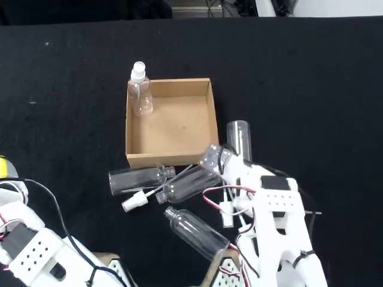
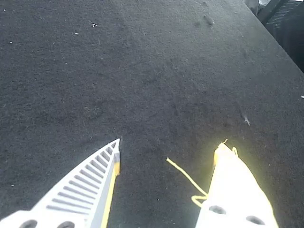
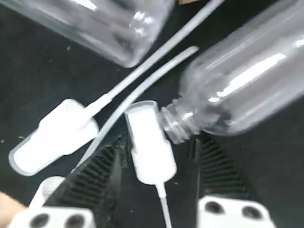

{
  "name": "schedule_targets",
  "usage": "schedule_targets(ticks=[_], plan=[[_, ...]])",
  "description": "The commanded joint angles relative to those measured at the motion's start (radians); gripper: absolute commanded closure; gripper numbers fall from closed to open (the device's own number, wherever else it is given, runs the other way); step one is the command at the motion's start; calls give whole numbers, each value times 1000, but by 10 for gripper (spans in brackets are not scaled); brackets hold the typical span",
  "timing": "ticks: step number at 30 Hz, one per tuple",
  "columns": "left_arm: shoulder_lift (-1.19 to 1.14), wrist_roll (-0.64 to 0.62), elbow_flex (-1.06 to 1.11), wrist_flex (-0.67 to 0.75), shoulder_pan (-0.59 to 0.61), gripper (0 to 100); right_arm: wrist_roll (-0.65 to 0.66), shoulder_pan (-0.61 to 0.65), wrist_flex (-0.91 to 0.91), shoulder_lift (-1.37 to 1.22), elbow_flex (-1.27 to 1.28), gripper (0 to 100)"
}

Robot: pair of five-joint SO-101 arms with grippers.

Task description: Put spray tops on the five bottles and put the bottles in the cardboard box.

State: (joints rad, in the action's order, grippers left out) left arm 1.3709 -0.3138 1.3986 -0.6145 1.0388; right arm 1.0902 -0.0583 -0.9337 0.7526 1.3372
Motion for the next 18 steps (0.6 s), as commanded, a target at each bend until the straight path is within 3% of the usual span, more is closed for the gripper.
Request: schedule_targets(ticks=[1,3,7,12,18], plan=[[0,9,-13,6,-8,773,49,-20,28,-7,19,802],[0,9,-13,6,-8,773,48,-23,26,-1,24,827],[0,11,-13,6,-8,773,48,-23,5,1,-2,990],[0,11,-13,6,-8,773,48,-80,-229,2,-197,985],[0,11,-13,6,-8,773,44,-290,-393,-5,-490,986]])
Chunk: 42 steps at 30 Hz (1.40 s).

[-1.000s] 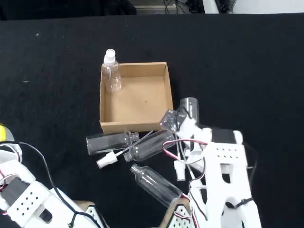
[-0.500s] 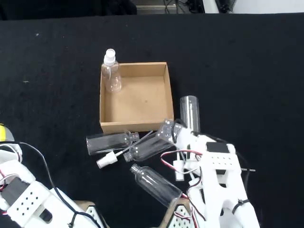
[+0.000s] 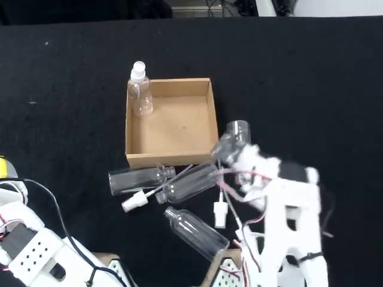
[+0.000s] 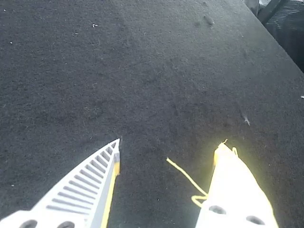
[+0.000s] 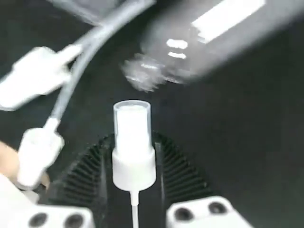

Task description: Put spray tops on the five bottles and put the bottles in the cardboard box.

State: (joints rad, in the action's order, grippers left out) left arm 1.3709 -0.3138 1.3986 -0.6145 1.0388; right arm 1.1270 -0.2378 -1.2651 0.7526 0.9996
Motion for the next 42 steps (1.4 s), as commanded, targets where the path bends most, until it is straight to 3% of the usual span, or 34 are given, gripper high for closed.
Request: schedule_targets(ticks=[1,9,17,20,26,31,38,42], plan=[[0,11,-13,6,-8,773,-12,-155,-66,-5,-177,986],[0,11,-12,2,-12,773,-325,-506,126,-131,-194,975],[0,11,-10,0,-12,773,-448,-537,344,-449,-197,920],[0,11,-10,0,-10,773,-453,-519,370,-507,-206,902],[0,11,-10,0,-10,773,-446,-479,221,-558,-309,711],[0,11,-10,0,-8,773,-442,-470,167,-593,-403,765],[0,11,-10,0,-8,773,-249,-483,169,-688,-418,785],[0,11,-10,0,-8,773,-229,-491,173,-734,-420,786]])
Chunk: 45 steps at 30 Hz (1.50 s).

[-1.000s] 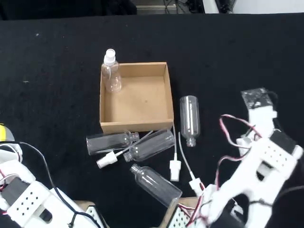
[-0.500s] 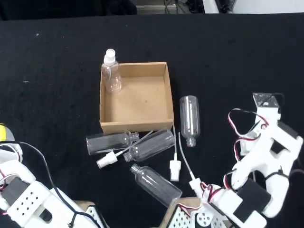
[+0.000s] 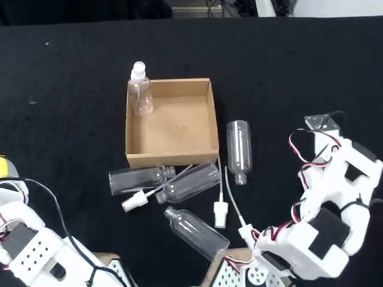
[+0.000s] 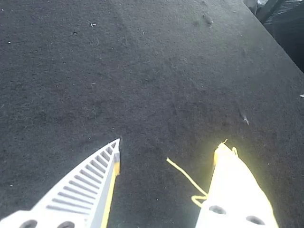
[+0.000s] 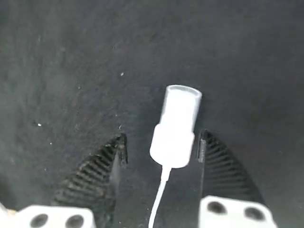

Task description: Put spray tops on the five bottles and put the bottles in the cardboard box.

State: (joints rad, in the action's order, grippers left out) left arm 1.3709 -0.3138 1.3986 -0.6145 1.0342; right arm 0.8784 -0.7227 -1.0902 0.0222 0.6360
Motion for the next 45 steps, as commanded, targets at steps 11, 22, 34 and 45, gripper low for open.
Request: schedule_targets(ticks=[11,22,34,45], plan=[[0,11,-10,0,-4,773,20,-34,0,-19,-87,787],[0,11,-12,0,-4,773,18,-25,167,-19,81,900],[0,11,-12,0,-4,773,23,-20,189,-18,114,899],[0,54,-58,-2,-38,772,-69,6,-166,196,-147,988]])
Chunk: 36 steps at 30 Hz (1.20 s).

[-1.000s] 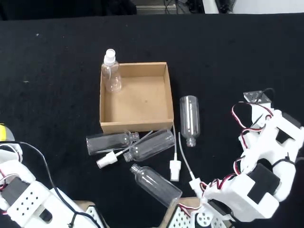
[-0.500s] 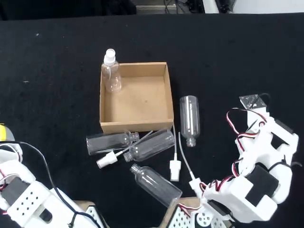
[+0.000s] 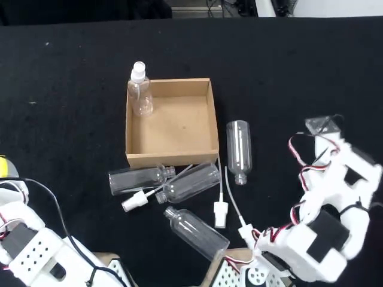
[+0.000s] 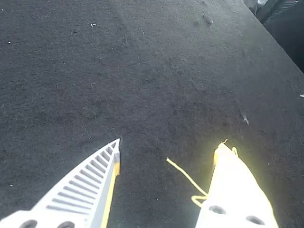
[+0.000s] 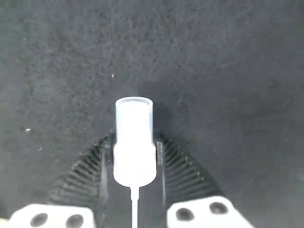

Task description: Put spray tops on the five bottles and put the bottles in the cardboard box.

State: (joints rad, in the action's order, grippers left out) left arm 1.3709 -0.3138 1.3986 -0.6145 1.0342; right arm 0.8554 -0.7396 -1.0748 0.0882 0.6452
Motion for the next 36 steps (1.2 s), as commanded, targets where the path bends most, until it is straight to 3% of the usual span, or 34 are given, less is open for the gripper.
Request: schedule_targets(ticks=[1,7,16,22,28,31,36], plan=[[0,91,-65,-2,-48,772,-75,43,-247,170,-209,988],[-3,341,-107,-20,-168,773,-282,192,-431,384,-401,988],[-11,740,-325,-427,-526,772,-611,439,-431,579,-487,988],[-12,967,-366,-606,-719,771,-721,517,-439,588,-680,987],[-118,1073,-378,-669,-843,716,-787,609,-440,587,-725,987],[-241,1068,-441,-671,-872,667,-836,629,-437,588,-671,987],[-367,968,-581,-709,-920,709,-870,623,-431,595,-593,987]])
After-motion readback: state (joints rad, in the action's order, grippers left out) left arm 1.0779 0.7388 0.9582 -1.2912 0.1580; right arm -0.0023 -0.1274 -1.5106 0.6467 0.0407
